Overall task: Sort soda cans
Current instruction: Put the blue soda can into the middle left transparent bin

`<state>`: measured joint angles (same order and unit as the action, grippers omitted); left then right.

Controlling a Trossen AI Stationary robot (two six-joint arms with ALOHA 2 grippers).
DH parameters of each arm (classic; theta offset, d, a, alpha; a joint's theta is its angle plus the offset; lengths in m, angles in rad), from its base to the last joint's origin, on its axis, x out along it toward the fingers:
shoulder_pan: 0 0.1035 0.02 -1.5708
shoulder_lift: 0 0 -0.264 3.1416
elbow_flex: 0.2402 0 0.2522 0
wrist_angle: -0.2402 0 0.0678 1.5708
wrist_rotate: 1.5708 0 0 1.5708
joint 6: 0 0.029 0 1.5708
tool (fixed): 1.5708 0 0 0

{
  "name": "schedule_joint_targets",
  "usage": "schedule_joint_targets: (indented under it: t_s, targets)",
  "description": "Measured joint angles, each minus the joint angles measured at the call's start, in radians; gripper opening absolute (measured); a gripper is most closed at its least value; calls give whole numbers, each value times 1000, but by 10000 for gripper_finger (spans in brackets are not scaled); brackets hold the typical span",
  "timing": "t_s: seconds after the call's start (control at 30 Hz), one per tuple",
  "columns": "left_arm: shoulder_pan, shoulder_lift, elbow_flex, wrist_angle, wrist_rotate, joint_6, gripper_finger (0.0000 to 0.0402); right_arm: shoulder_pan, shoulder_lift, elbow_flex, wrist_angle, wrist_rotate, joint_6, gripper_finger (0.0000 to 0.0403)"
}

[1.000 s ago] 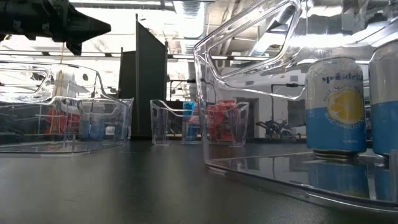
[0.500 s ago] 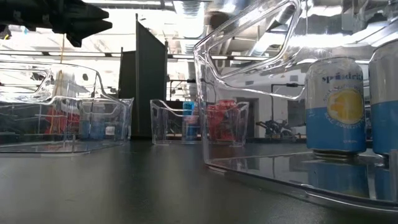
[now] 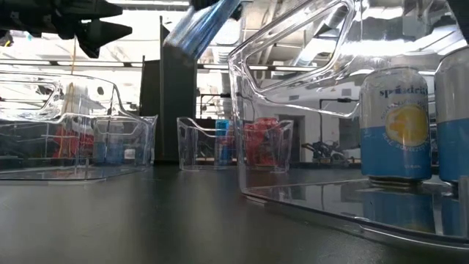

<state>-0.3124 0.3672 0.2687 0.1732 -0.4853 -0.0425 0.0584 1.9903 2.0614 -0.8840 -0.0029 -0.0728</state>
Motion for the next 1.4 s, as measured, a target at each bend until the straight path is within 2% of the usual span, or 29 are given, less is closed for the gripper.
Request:
schedule_joint_targets:
  t_s: [0.27, 0.37, 0.6, 0.8, 1.03, 1.3, 1.4]
  targets:
    - [0, 114, 1, 79, 36, -12, 230, -17, 184, 222, -38, -3, -94, 236]
    - [0, 164, 37, 60, 36, -10, 230, -20, 237, 295, -57, -3, -114, 236]
    - [3, 319, 173, -96, 35, -12, 236, -30, 244, 286, -33, -4, -136, 236]
    - [39, 430, 265, -207, 26, -48, 282, -27, 245, 294, -43, 0, -145, 236]
    - [80, 515, 282, -206, 37, -60, 323, -15, 245, 296, -45, 3, -174, 236]
    - [106, 603, 282, -80, 58, -33, 324, -9, 245, 296, -13, 2, -178, 236]
    - [120, 622, 282, -72, 61, -23, 308, -5, 245, 296, -13, 5, -188, 236]
